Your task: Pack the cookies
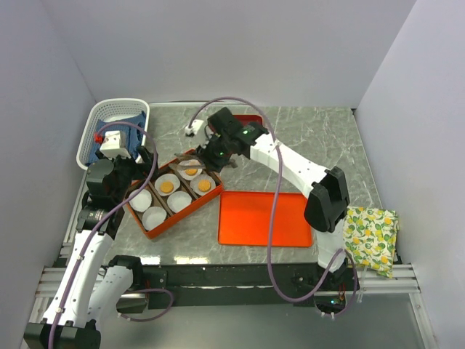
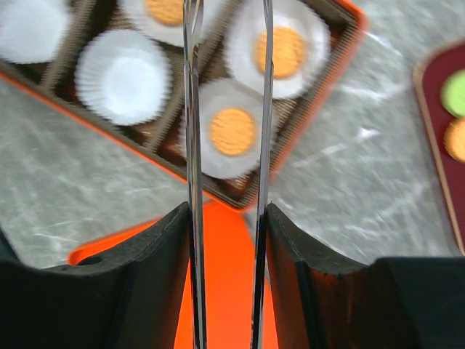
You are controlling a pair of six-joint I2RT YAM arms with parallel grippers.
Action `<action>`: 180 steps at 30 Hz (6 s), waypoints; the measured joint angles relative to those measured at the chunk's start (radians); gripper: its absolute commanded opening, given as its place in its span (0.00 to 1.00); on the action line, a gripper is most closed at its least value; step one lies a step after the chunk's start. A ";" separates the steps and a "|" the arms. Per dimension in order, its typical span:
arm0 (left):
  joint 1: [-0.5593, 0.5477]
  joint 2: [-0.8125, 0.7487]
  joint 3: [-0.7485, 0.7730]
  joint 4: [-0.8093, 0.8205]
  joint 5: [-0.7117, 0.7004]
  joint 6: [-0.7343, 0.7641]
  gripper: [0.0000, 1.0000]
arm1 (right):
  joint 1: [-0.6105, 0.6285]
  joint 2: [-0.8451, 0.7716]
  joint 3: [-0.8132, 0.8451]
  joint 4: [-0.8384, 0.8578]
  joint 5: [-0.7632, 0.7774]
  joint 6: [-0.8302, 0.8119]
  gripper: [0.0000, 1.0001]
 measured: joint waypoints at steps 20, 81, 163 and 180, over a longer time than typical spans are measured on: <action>0.000 0.010 0.000 0.000 0.000 0.000 0.96 | -0.415 0.103 0.217 0.000 -0.064 0.091 0.50; 0.000 0.034 0.000 0.000 0.000 0.003 0.97 | -0.406 0.428 0.417 0.019 -0.019 0.132 0.54; 0.000 -0.050 -0.015 0.002 -0.087 0.003 0.96 | 0.024 -0.118 -0.284 0.112 -0.247 -0.031 0.29; 0.000 -0.050 -0.015 0.001 -0.087 0.003 0.96 | 0.024 -0.055 -0.283 0.107 -0.212 -0.035 0.41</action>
